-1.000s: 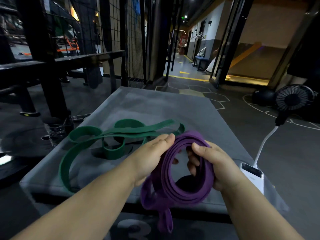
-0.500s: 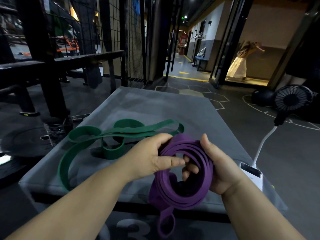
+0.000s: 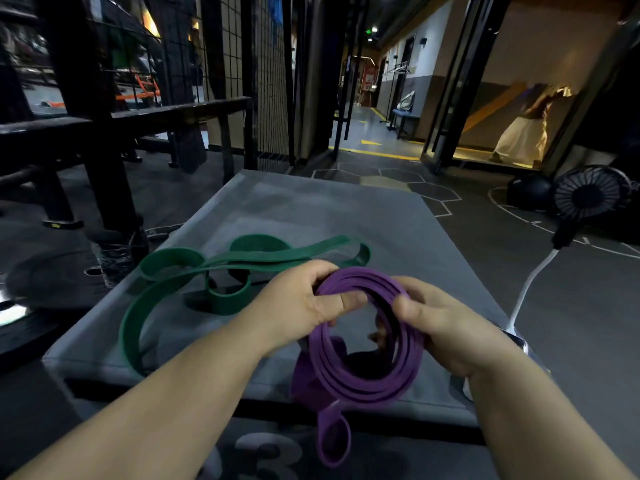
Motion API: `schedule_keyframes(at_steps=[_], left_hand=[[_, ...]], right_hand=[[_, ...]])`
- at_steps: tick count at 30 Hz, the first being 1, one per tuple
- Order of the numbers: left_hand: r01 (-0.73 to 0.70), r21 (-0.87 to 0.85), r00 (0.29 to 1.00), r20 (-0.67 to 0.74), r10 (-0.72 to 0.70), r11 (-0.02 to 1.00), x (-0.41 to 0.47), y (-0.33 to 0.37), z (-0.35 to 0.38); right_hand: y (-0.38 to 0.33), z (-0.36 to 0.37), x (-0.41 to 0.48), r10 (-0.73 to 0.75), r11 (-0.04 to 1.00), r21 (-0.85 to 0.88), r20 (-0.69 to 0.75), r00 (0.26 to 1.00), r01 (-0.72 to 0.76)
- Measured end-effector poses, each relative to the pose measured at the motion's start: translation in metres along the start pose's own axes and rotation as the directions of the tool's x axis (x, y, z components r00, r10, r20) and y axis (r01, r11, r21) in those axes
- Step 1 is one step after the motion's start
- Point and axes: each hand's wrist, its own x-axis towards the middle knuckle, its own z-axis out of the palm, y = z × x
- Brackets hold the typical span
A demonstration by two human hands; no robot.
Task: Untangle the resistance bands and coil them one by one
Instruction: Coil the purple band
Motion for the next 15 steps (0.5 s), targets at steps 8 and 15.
schedule_keyframes(at_steps=[8, 15], left_hand=[[0.006, -0.010, 1.000, -0.003, -0.007, 1.000, 0.000, -0.004, 0.008], [0.021, 0.095, 0.948, 0.313, -0.050, 0.995, 0.006, -0.036, 0.003]], right_hand=[[0.003, 0.011, 0.011, -0.020, 0.951, 0.304, -0.120, 0.993, 0.056], [-0.006, 0.000, 0.016, -0.093, 0.846, 0.450, -0.403, 0.911, 0.286]])
